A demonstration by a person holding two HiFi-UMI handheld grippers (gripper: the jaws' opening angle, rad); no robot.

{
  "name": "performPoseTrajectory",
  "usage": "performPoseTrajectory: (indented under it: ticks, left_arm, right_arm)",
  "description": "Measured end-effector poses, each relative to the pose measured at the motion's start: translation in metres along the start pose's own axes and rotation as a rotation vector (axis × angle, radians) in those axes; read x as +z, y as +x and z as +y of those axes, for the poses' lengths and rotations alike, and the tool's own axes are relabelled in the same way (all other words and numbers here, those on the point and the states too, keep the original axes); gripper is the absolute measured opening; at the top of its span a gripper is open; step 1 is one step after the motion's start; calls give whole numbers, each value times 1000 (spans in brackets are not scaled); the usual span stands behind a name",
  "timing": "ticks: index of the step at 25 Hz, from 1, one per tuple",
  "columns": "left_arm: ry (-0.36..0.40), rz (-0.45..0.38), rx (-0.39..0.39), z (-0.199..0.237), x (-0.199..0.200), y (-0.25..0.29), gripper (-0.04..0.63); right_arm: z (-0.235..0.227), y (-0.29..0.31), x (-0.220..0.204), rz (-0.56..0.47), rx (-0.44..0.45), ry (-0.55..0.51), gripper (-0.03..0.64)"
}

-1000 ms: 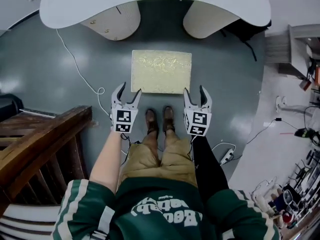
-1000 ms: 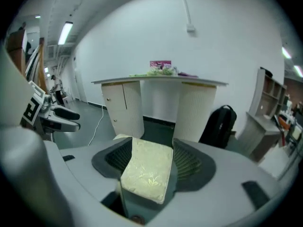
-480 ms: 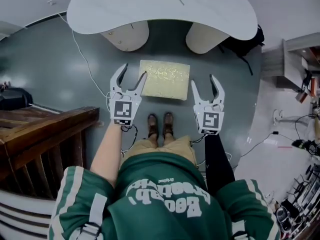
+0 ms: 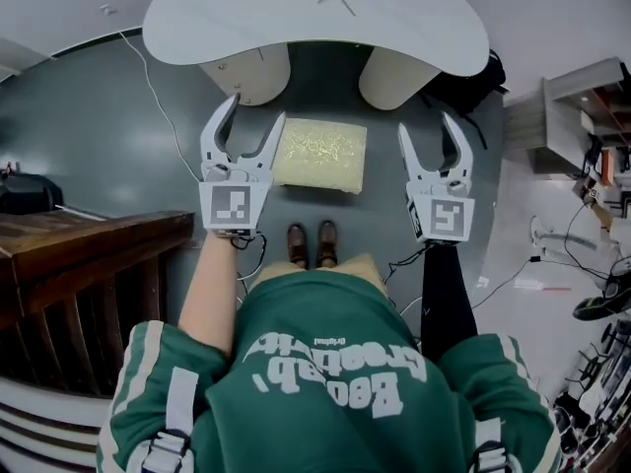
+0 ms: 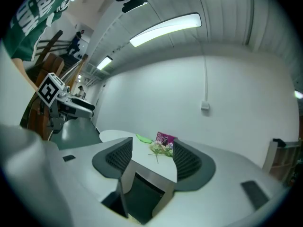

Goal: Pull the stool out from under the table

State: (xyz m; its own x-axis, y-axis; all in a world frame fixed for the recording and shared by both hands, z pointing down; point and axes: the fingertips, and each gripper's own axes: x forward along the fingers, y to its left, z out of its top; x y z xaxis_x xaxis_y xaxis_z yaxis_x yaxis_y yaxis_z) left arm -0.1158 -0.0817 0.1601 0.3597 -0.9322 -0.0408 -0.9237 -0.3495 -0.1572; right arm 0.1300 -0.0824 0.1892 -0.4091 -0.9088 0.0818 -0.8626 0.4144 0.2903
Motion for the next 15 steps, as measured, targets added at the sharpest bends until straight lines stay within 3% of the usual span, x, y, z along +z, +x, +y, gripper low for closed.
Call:
performPoseTrajectory:
  ticks: [6, 15]
  left_arm:
    - [10, -60, 2, -5, 32, -11, 295]
    - [47, -83, -17, -11, 50, -16, 295]
  right_arm:
    - [-1, -2, 45, -82, 24, 20, 295]
    - [8, -12, 44, -79, 16, 53, 296]
